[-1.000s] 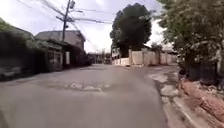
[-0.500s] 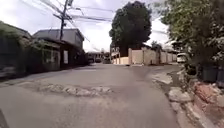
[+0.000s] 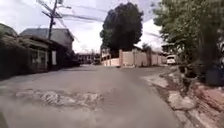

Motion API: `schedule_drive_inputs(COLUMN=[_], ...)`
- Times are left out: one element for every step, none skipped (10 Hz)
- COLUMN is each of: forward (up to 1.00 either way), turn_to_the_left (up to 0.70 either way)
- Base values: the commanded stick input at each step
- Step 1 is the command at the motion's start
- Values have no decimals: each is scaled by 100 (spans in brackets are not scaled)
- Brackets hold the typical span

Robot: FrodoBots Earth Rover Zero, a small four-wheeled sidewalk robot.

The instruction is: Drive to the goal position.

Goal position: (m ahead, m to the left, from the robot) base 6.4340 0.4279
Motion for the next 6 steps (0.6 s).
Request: schedule_drive_inputs(forward=[70, 70, 70, 70, 70, 70], turn_to_the_left=[1, 1, 1, 1, 1, 1])
